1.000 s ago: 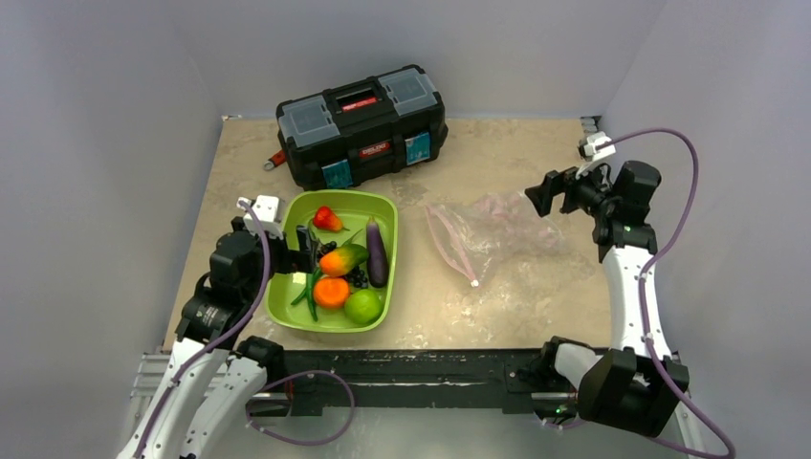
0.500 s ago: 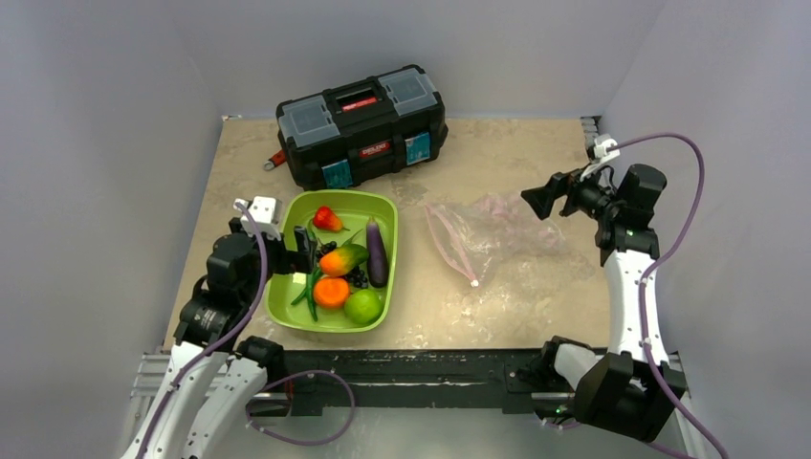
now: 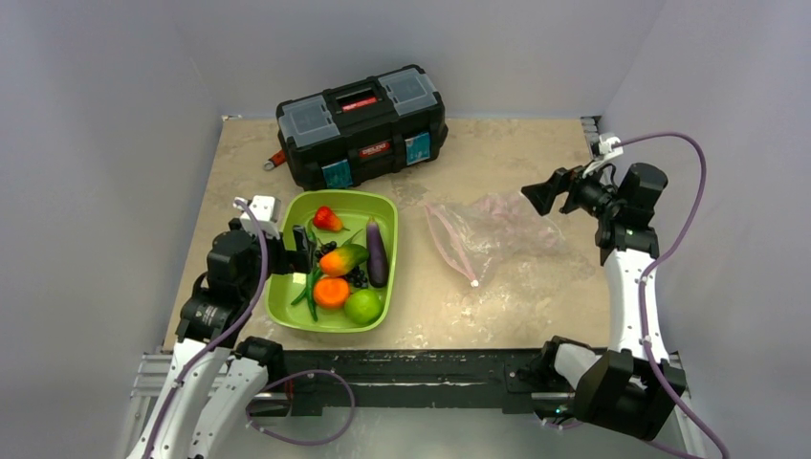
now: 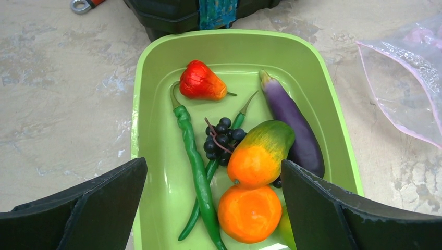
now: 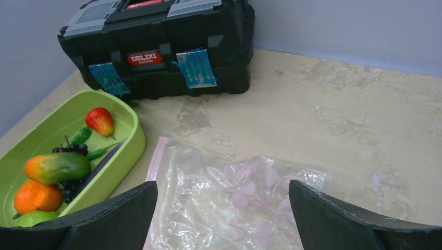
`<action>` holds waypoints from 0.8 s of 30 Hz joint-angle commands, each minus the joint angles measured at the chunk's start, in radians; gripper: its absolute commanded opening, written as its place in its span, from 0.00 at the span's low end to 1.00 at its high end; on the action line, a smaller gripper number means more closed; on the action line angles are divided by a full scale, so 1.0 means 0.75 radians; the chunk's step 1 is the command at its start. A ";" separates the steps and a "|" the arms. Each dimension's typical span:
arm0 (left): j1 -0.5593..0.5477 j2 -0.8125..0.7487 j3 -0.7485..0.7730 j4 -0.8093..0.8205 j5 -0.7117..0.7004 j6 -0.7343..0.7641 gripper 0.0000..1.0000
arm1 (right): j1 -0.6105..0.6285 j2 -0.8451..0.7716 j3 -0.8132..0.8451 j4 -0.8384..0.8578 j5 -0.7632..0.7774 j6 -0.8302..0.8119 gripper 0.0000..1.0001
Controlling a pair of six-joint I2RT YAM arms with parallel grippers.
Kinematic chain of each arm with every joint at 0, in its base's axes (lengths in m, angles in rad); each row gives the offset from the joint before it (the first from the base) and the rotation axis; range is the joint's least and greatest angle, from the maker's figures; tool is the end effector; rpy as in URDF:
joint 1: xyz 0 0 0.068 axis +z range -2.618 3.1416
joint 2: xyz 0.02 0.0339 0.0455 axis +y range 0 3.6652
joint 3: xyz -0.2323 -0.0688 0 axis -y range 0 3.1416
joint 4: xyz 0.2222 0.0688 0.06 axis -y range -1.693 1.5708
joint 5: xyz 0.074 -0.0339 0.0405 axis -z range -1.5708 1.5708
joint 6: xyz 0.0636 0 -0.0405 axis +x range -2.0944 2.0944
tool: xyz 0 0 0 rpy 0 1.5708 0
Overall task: Open the zip-top bag and remove the fake food
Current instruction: Reset both arms
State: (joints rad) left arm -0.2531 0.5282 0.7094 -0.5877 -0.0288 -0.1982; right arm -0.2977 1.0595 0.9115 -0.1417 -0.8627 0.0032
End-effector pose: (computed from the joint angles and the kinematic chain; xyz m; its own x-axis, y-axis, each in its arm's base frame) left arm 0.1490 -0.0367 0.2752 -0.4196 -0.0948 -0.9028 0.1449 0.9748 -0.1697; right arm 0.2489 -0.0258 0.3097 -0.2747 0.0865 -0.9576 -0.5043 0.8350 0.2201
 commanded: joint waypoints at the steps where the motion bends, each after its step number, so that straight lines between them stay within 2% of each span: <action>1: 0.025 -0.009 0.032 0.024 0.020 -0.007 1.00 | -0.006 -0.003 -0.013 0.066 0.004 0.076 0.99; 6: 0.031 -0.019 0.031 0.019 0.031 -0.010 1.00 | -0.008 -0.009 -0.031 0.092 0.054 0.131 0.99; 24: 0.043 -0.037 0.030 0.017 0.023 -0.006 1.00 | -0.010 0.001 -0.027 0.101 -0.006 0.133 0.99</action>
State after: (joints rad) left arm -0.2321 0.5041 0.7094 -0.5934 -0.0208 -0.1986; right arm -0.2996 1.0603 0.8906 -0.0956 -0.8444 0.0956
